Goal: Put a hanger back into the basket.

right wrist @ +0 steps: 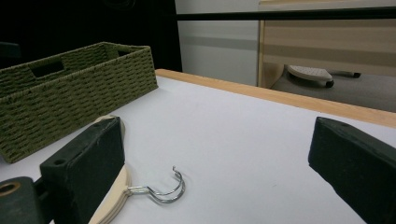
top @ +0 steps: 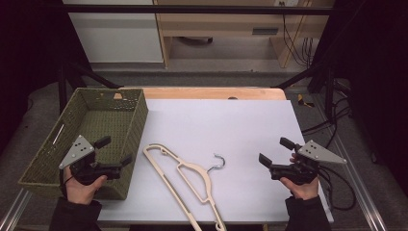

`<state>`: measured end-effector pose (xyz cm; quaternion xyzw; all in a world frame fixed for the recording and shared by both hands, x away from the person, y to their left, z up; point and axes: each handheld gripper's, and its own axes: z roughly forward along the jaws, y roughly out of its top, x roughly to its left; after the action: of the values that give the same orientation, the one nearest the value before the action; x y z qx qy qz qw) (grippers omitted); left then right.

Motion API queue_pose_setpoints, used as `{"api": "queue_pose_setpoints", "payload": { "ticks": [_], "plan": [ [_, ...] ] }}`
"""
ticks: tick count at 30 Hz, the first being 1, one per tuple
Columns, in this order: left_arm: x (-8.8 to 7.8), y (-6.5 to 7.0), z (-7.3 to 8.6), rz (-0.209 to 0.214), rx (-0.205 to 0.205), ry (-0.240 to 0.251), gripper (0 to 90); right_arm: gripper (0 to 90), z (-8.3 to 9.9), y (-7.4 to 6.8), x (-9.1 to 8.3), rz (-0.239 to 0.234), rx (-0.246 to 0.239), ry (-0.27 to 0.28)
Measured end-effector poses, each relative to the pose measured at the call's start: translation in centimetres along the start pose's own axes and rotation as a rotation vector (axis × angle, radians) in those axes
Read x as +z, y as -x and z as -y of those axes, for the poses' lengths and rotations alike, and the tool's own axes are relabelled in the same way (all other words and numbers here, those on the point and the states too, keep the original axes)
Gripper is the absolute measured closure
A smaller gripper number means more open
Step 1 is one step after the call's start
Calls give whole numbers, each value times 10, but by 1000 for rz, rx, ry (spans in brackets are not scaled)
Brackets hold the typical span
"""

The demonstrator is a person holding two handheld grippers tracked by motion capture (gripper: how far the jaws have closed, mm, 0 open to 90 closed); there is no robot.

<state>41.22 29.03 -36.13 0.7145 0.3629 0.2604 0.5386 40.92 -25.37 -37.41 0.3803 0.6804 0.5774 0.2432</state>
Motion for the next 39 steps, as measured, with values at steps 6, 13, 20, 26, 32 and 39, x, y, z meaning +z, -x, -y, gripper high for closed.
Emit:
{"api": "queue_pose_setpoints", "payload": {
  "ticks": [6,13,20,26,32,39],
  "plan": [
    [5,9,-5,18,13,-5,18,43,0,-1,0,-5,-1,-6],
    [18,25,-12,53,39,-21,19,45,-2,-4,1,-6,-10,-7],
    [41,45,-16,95,66,-53,22,45,-1,-4,1,-14,-18,-17],
    [70,70,-12,136,108,-129,30,48,-2,-6,2,-17,-11,-10],
    [97,87,-10,173,117,-178,44,49,0,-7,5,-26,-18,-25],
    [128,105,-7,211,133,-237,69,52,1,-8,7,-33,-18,-34]
  ]
}}
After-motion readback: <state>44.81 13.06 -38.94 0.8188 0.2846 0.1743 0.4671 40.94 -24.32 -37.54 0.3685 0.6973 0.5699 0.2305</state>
